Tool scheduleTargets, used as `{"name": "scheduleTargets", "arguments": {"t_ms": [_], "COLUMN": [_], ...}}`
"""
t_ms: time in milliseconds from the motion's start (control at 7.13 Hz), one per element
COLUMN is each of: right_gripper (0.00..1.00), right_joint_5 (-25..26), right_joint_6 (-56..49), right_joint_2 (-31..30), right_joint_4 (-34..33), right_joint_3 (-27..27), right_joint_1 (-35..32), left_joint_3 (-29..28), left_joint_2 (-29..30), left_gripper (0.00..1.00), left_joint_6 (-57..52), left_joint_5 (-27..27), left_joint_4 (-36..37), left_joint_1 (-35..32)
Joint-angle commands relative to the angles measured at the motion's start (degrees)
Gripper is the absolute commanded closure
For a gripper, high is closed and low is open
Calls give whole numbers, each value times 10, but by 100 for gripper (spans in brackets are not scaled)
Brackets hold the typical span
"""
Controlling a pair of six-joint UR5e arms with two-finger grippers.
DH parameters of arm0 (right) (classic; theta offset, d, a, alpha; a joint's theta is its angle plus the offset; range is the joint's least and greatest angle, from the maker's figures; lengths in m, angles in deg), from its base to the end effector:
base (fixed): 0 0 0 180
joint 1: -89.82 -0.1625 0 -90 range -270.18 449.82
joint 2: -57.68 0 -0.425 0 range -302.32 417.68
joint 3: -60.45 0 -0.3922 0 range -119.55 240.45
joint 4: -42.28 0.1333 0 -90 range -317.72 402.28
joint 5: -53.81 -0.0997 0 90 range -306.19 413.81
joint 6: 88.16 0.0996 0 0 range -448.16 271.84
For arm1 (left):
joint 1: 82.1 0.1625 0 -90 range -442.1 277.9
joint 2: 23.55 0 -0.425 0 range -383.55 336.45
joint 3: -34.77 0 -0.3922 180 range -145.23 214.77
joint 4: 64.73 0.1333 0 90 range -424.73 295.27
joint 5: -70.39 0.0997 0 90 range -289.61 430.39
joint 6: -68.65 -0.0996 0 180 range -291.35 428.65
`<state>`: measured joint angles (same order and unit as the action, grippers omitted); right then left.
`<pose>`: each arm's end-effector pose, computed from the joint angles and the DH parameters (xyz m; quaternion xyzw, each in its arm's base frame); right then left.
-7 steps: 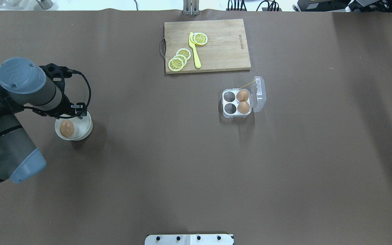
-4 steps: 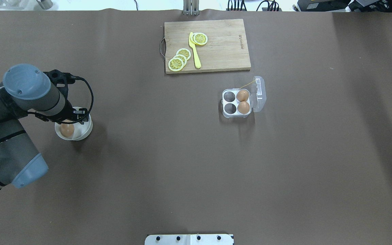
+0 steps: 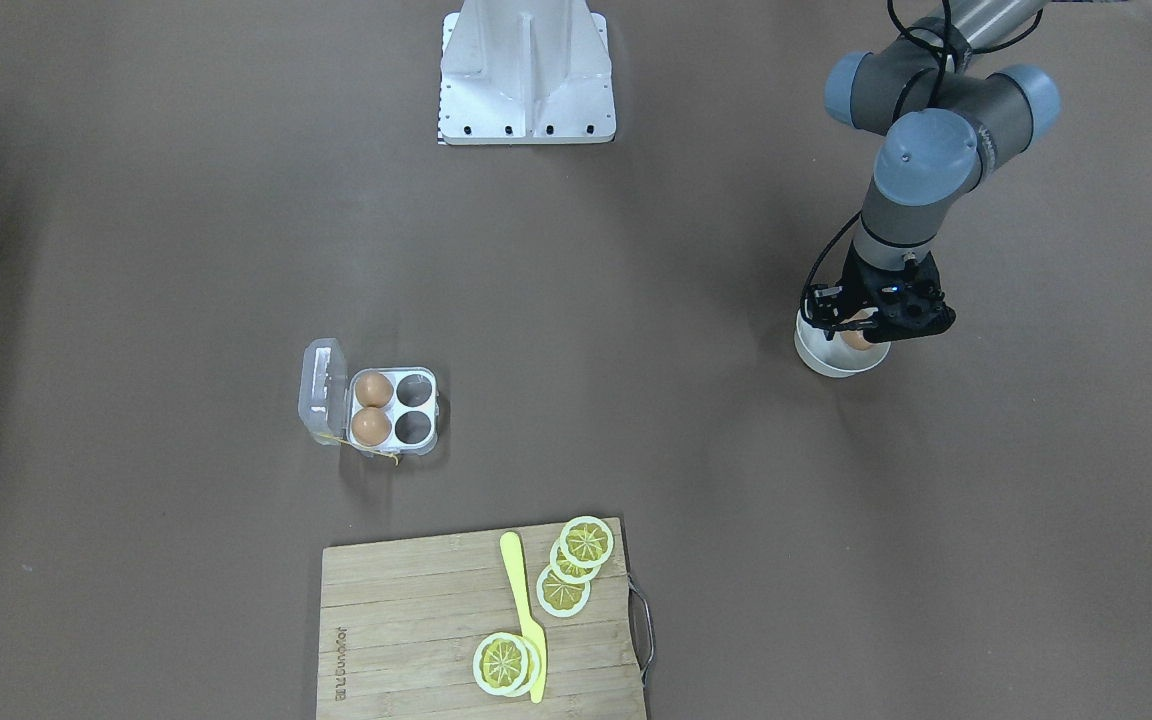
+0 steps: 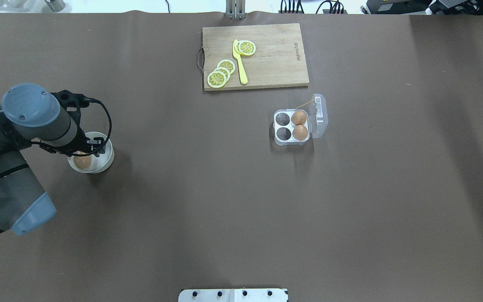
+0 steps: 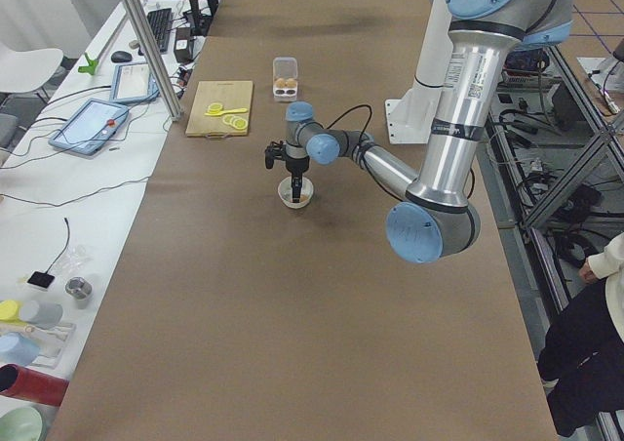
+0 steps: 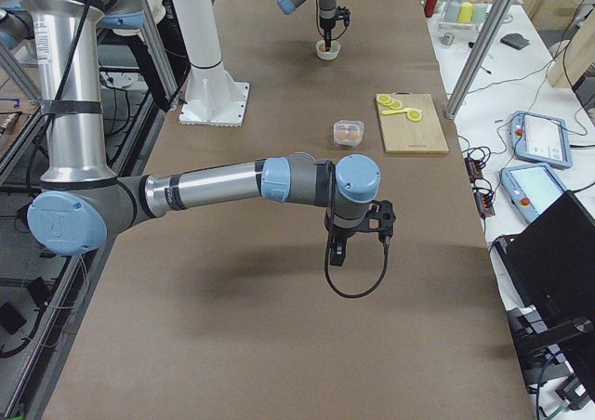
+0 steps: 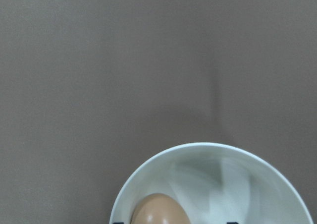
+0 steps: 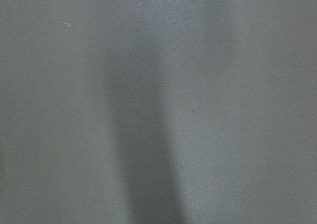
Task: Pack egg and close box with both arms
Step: 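Close the left gripper on the brown egg and lift it from the bowl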
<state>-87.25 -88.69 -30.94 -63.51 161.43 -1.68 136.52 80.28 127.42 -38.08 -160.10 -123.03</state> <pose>0.0686 -0.4875 0.5719 -0.0194 -0.4312 0.0205 0.9018 0.3787 -0.4630 0.4356 0.0301 0.3039 -0.0378 0.9515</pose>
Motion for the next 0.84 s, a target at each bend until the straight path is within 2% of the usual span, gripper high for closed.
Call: {"name": "scheduleTargets", "arguments": {"t_ms": [0,701], "right_gripper": [0,0], "right_joint_5": [1,1], "right_joint_6": [0,0], "right_joint_2": [-1,-2], "right_joint_4": [0,0], "right_joint_3": [0,0], "right_joint_1": [0,0], "left_joint_3": [-1,-9], "left_joint_2": [2,4], "left_gripper": [24,24], "left_joint_6": [1,4], "left_joint_5": [-1,0], "left_joint_4": [0,-1], "left_joint_1": [8,14]}}
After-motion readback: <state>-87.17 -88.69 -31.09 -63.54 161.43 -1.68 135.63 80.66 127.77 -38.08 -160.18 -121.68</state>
